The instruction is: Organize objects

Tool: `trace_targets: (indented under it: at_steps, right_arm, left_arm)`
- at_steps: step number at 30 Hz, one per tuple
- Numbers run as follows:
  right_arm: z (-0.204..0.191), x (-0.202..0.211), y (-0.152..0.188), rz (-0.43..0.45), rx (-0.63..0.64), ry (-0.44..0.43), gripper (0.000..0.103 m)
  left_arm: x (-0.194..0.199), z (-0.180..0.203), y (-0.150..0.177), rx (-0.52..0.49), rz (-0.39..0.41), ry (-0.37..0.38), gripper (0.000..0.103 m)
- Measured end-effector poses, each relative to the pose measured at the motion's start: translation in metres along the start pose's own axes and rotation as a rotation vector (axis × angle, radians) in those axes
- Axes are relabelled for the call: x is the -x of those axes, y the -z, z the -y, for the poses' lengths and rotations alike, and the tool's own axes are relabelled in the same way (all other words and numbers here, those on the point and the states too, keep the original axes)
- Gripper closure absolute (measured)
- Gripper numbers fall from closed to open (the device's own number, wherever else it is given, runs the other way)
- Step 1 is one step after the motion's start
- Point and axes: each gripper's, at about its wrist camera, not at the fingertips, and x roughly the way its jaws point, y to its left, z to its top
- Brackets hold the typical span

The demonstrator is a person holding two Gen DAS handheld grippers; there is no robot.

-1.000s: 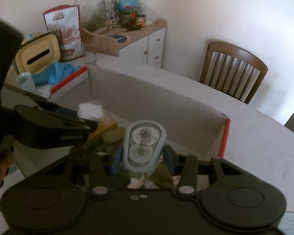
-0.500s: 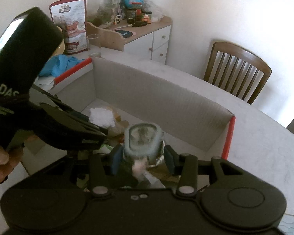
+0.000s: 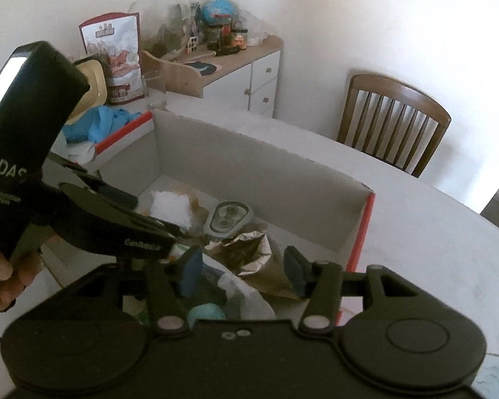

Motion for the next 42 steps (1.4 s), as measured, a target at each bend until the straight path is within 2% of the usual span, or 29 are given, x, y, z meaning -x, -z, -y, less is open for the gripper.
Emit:
trace_targets:
  at_steps: [16,20,24,28,31,38,42]
  right_arm:
    - [0.006,0.053,0.006,0.09,-0.055,-0.017,0.04]
    - [0.007,0.069,0.008,0.121,-0.072,-0.034,0.035]
    - [0.008,0.085,0.012,0.154,-0.081,-0.055,0.028]
    - [0.009,0.102,0.016,0.196,-0.092,-0.072,0.023]
    - [0.012,0.113,0.019,0.222,-0.111,-0.082,0.017]
    - [0.017,0.138,0.032,0.284,-0.139,-0.107,0.006]
    - [0.017,0.151,0.04,0.317,-0.15,-0.118,0.002]
  left_arm:
    - [0.061,0.007,0.011,0.003,0.106,0.008,0.039]
    - [0.08,0.011,0.016,0.001,0.146,0.013,0.036]
    - [0.098,0.013,0.02,-0.002,0.19,0.016,0.028]
    - [0.115,0.018,0.026,-0.01,0.235,0.024,0.028]
    - [0.125,0.018,0.03,0.004,0.251,0.032,0.024]
    - [0.145,0.017,0.042,0.027,0.288,0.061,0.021]
    - [0.155,0.018,0.049,0.043,0.309,0.059,0.013]
